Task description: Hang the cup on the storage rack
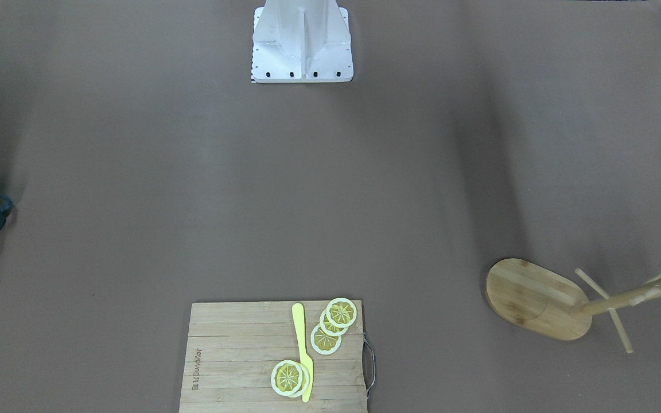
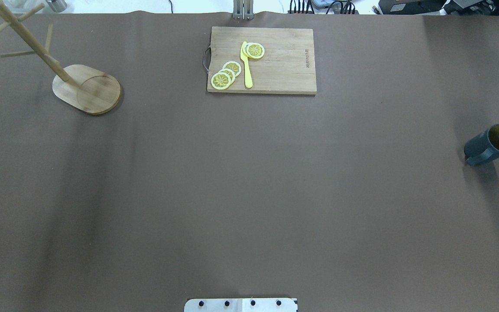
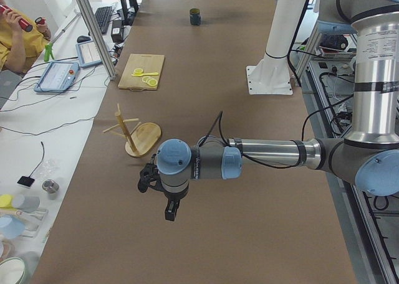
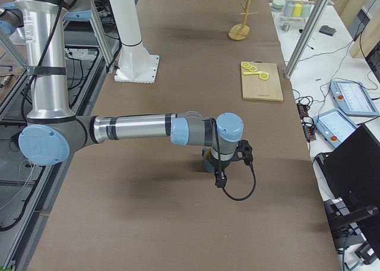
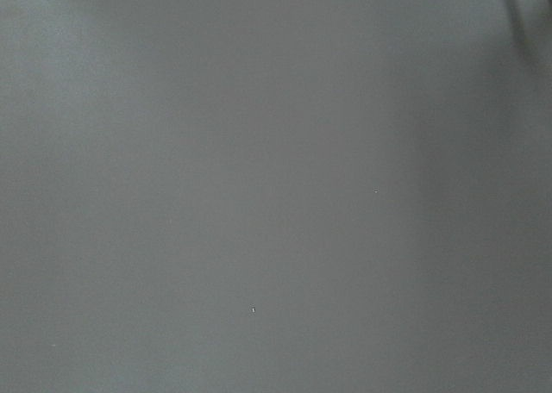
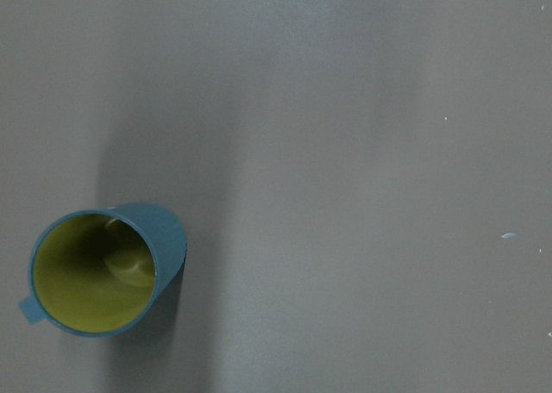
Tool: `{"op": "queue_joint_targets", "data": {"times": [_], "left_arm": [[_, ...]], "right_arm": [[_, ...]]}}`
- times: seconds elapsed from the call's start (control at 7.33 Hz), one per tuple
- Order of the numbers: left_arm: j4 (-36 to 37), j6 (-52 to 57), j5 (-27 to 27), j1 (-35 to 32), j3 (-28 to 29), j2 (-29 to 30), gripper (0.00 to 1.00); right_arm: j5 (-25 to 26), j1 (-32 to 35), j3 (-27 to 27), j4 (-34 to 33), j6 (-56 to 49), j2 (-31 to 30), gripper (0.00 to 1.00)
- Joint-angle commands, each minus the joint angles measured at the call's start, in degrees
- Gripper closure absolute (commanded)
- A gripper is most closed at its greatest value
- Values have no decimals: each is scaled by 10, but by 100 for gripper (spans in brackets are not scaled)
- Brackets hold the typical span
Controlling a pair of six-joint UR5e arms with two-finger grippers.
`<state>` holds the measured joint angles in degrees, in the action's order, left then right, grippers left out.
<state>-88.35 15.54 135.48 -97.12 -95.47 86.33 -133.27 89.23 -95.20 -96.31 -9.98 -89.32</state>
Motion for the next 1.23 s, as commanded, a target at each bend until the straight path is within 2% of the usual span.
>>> {"op": "queue_joint_targets", "data": {"times": [0.0,0.14,0.68,0.95,1.09], "left_arm": [[-76,-19,1,4,-1,-25,2],[-115,-50,1,6,4,-34,2],[-130,-57,3,6,-1,-34,2],[-183,-60,11,5,-10,-56,2],[-187,-60,13,5,-10,-60,2]], "right_arm": [[-11,0,-2,6,1,-4,0],[-10,0,0,7,1,-4,0],[-12,0,-14,7,2,-6,0],[-34,-4,-7,7,2,-6,0],[-41,-8,-2,16,2,-4,0]]}}
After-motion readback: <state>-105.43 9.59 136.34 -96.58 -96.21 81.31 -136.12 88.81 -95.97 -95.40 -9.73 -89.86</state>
